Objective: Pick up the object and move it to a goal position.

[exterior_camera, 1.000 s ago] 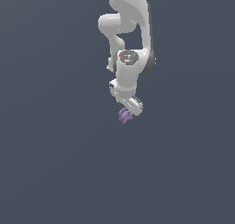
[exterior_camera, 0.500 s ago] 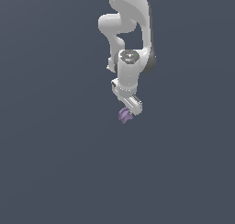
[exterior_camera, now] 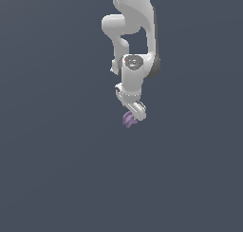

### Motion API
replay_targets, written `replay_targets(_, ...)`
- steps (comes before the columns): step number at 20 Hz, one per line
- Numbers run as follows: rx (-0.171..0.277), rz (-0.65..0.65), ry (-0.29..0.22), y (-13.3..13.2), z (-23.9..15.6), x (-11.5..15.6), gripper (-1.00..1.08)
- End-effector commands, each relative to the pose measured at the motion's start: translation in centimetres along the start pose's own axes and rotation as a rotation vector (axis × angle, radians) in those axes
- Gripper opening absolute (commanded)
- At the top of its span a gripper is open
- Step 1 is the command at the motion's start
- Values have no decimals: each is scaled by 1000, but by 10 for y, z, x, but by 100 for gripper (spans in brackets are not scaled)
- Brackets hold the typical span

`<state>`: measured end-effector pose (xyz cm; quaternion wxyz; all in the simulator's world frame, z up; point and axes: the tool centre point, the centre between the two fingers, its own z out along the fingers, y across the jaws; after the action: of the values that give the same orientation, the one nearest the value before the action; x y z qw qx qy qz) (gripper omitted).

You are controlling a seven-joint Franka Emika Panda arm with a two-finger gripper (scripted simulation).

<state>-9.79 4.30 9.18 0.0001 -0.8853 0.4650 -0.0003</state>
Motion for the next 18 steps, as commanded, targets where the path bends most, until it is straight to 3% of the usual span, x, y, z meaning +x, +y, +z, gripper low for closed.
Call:
replay_targets(1, -1, 1, 0, 1, 11, 0, 100)
replay_targets(11, -1, 3, 0, 0, 37, 0, 100)
replay_targets(12, -1, 3, 0, 0, 37, 0, -100)
replay_targets(18, -1, 3, 0, 0, 37, 0, -100)
